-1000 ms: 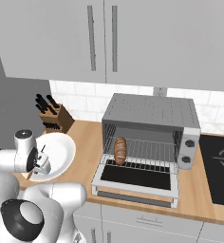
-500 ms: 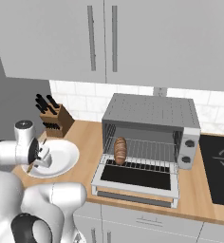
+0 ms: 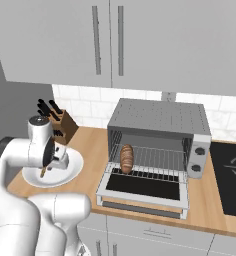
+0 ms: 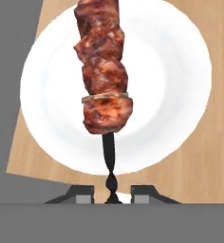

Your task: Pick up the kebab skewer and baguette bread, and place them inside the toaster oven. Close the toaster oven door and start by setting the timer.

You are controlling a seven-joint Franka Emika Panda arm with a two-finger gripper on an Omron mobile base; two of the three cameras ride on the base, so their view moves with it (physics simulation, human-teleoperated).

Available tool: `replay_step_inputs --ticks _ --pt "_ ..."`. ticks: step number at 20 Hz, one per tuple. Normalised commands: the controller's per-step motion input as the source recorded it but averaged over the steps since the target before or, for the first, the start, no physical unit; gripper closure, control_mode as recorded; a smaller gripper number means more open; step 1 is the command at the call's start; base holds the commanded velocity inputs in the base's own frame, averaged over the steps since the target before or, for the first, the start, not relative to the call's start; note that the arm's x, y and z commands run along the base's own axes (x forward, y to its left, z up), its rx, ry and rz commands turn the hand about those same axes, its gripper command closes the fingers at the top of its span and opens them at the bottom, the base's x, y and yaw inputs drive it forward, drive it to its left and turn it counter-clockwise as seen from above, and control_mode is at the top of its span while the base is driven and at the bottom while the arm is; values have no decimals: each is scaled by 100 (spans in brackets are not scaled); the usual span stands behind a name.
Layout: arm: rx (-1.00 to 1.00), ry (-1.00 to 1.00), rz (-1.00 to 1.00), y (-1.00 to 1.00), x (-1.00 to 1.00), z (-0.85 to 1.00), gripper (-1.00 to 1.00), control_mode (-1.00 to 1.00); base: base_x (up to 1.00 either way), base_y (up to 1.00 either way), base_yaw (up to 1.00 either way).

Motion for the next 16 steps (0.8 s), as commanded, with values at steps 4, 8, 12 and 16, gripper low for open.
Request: replay_step_inputs --ticks 4,8,12,16 --pt "-2 0 6 -83 -7 51 100 -100 0 0 0" --pt "-4 0 5 -96 -12 33 100 -100 0 0 0" --pt "-9 0 3 -98 -25 17 100 -100 0 0 0" --pt "-13 0 1 -94 -6 24 100 -100 0 0 0"
